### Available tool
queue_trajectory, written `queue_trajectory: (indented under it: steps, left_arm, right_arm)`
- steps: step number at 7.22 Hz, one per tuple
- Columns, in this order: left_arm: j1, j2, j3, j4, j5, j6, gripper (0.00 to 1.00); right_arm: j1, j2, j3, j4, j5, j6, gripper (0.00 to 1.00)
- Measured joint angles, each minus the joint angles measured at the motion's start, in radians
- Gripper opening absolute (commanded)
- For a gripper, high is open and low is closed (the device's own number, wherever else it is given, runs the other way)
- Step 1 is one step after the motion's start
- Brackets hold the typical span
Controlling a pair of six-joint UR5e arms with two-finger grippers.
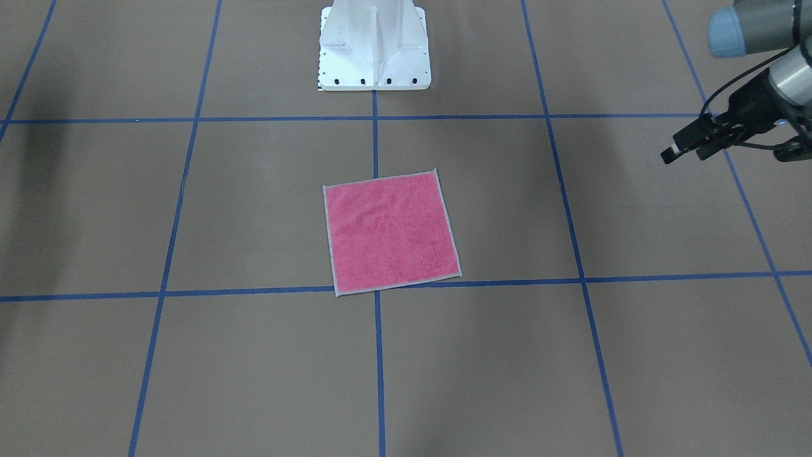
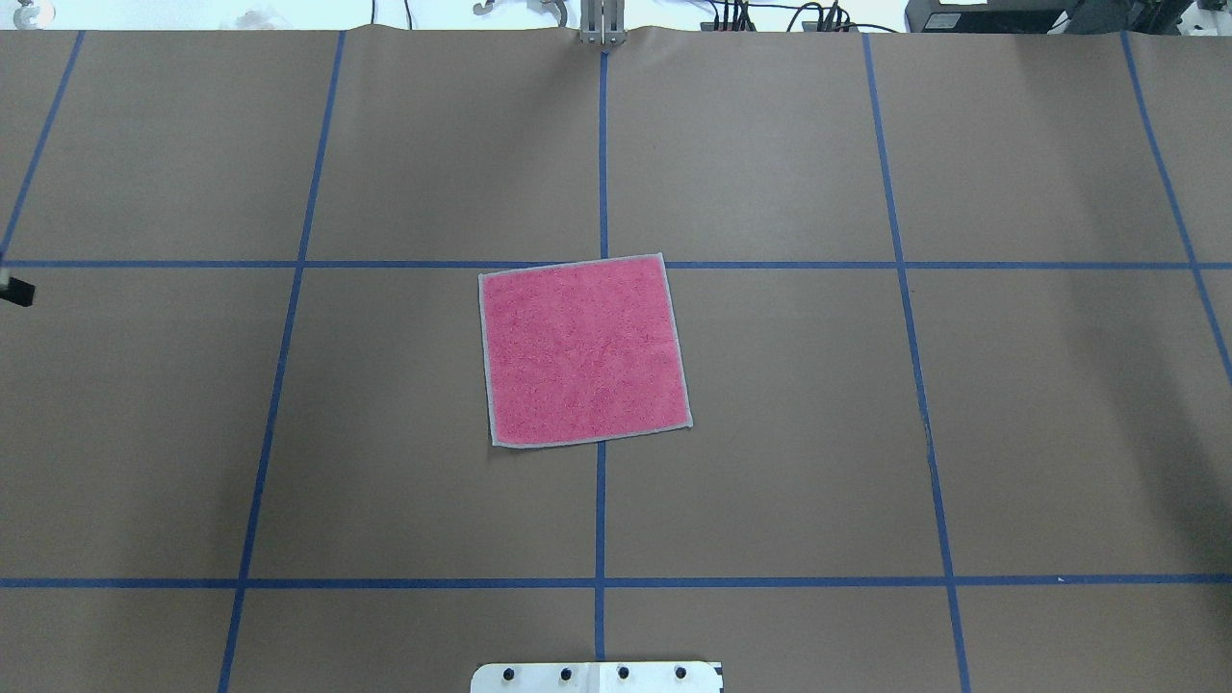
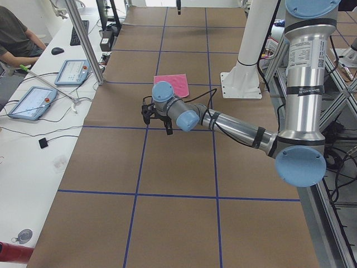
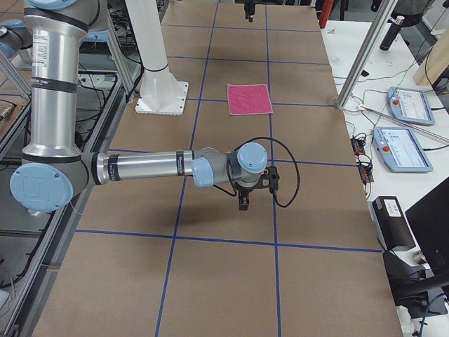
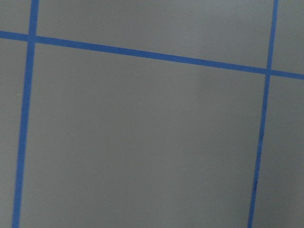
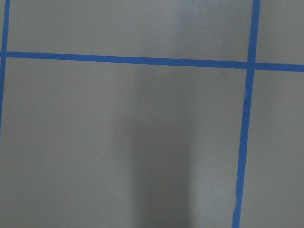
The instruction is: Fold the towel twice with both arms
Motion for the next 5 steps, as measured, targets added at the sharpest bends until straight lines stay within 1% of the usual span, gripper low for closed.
queue_trajectory:
  steps: [1, 3, 4, 5]
  left_arm:
    - [0.069, -0.055, -0.01, -0.01, 0.063, -0.145, 1.0]
    - [0.192, -0.143, -0.025, -0.02, 0.168, -0.351, 1.0]
    - [0.261, -0.167, -0.037, -0.021, 0.25, -0.44, 1.0]
    - [0.341, -0.193, -0.052, -0.021, 0.336, -0.538, 1.0]
  right_arm:
    - [-0.04, 0.026, 0.001, 0.063, -0.001, 0.142, 1.0]
    - [-0.162, 0.098, 0.002, 0.195, -0.013, 0.463, 1.0]
    - [-0.225, 0.141, 0.005, 0.242, -0.038, 0.606, 1.0]
    - [-0.298, 0.175, 0.014, 0.278, -0.089, 0.731, 1.0]
